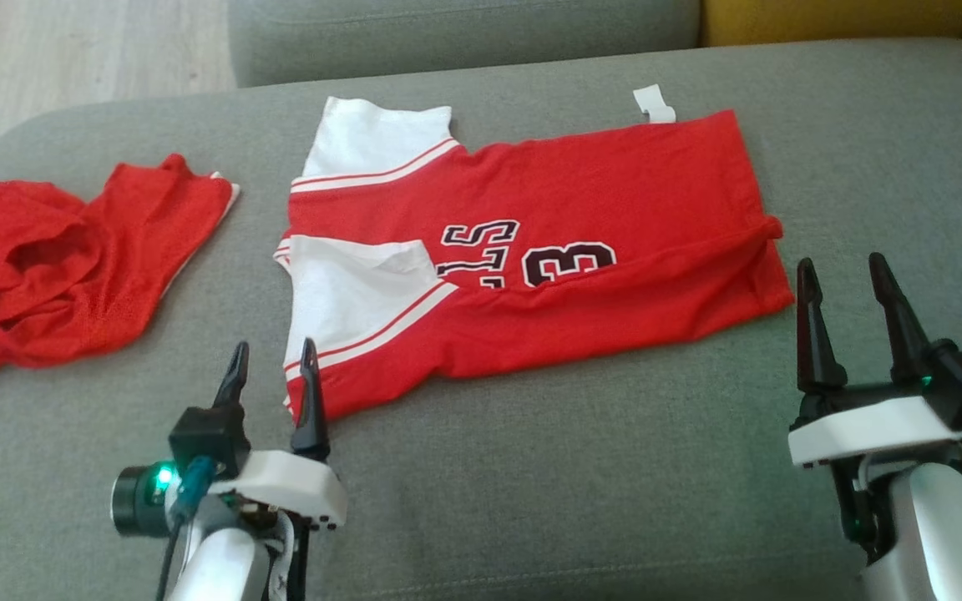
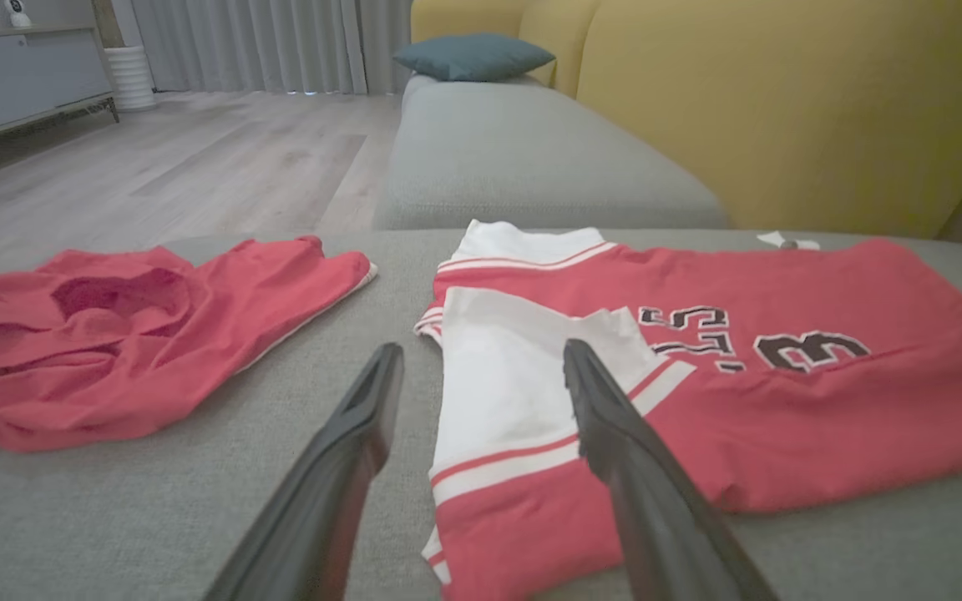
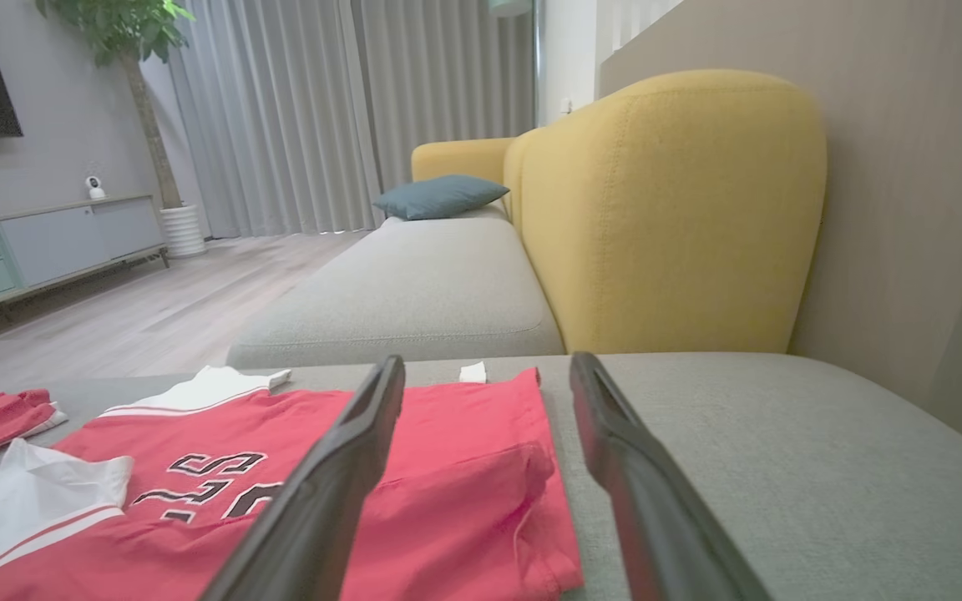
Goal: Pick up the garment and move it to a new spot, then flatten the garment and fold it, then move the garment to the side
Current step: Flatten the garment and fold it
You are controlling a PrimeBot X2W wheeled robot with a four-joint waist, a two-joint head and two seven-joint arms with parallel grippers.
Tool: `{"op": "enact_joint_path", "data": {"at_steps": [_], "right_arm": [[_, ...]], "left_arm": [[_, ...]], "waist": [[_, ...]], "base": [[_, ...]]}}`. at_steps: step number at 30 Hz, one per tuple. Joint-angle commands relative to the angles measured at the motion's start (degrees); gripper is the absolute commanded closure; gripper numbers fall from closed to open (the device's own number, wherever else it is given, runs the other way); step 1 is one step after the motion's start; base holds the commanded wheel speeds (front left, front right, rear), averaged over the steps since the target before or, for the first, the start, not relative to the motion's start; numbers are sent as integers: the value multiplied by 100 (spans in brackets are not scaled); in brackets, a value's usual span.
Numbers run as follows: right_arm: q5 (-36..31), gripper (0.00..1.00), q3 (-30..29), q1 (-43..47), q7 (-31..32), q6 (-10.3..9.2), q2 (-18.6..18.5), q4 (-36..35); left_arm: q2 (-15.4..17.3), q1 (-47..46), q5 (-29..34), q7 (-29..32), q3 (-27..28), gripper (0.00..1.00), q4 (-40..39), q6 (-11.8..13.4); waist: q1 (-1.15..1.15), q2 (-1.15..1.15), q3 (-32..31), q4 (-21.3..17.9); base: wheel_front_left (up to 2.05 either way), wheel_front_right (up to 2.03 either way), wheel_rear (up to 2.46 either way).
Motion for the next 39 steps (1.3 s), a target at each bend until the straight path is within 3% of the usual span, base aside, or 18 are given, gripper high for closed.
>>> {"op": "enact_joint_path", "data": {"at_steps": [1,10,23,24,25,28,34,39], "right_arm": [[-62,0,83,-184,14,22,2,-256],[-24,0,-36,-218,165,22,1,-508],[22,0,-115,-287,267,22,72,-586],[21,0,-118,-291,268,22,78,-583],[17,0,-126,-294,272,22,84,-578],[6,0,-172,-298,298,22,95,-559],[58,0,-451,-368,747,22,164,-211],[227,0,-716,-681,1260,22,206,391]], "left_arm": [[11,-338,81,-30,248,0,36,25],[111,-816,160,466,234,0,1564,171],[133,-1101,32,1122,34,0,2558,-105],[129,-1121,25,1163,7,54,2599,-143],[125,-1142,18,1160,-14,100,2613,-179],[124,-1190,3,1028,-12,100,2576,-192],[98,-1346,28,146,72,100,1970,-66],[63,-1376,123,-8,-17,100,1213,-124]], "waist": [[0,0,41,-54],[0,0,199,-282],[0,0,328,-452],[0,0,331,-458],[0,0,332,-461],[0,0,331,-454],[0,0,291,-334],[0,0,383,-159]], "base": [[0,0,0],[0,0,0],[0,0,0],[0,0,0],[0,0,0],[0,0,0],[0,0,0],[0,0,0]]}}
